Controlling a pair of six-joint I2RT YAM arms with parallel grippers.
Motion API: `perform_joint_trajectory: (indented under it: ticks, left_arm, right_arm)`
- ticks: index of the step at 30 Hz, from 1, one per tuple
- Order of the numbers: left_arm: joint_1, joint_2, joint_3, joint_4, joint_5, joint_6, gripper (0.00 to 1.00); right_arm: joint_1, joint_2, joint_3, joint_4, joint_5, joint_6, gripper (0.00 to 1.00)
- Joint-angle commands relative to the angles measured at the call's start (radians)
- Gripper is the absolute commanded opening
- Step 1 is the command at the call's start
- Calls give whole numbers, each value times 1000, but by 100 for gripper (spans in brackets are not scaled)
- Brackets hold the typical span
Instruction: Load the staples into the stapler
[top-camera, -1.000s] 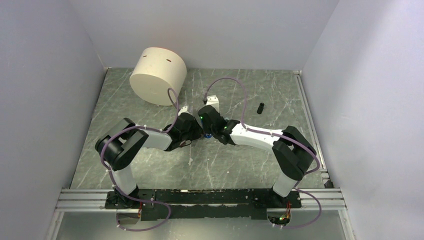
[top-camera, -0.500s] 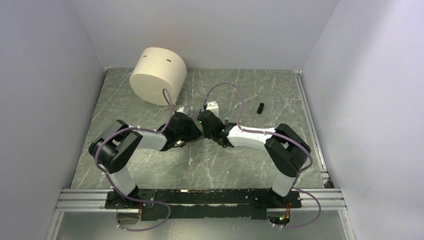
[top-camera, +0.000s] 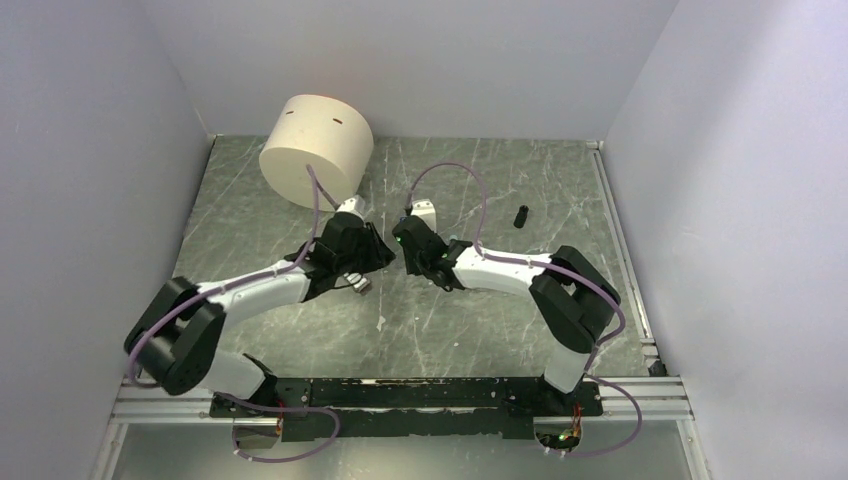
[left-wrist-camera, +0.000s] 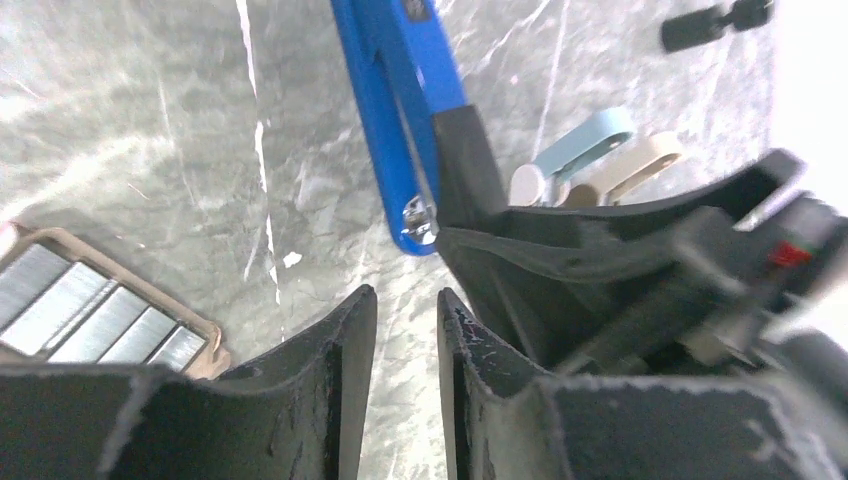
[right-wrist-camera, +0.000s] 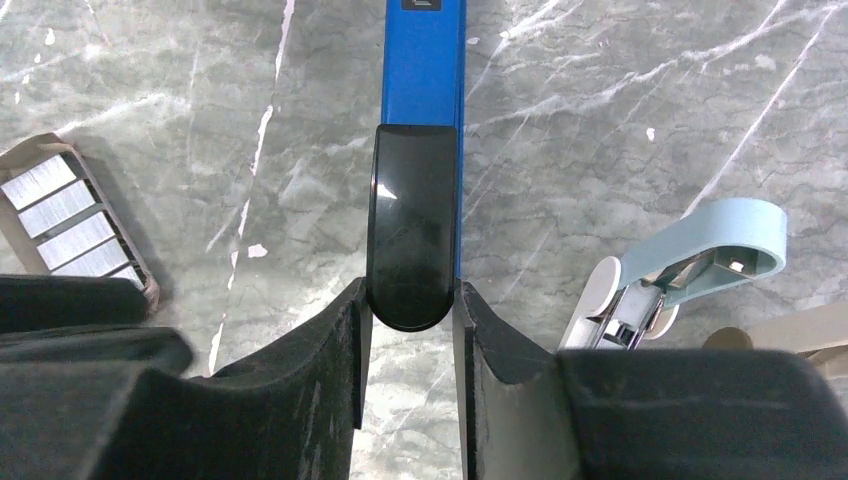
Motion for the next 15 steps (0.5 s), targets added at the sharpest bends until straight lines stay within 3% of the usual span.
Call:
perform_joint_trajectory:
  ticks: [1,8,15]
  left_arm:
    - [9,-122,55,-147,-141,70,36]
    - [16,-295,50,-278,-275,125,43]
    - [17,-397,25,-319,-277,136,46]
  right_arm:
    - [-6,11,78,-92,-48,-14,35]
    - [-11,3,151,-149,-93,-42,66]
    - [-20,36,253,-233,-101,-65,70]
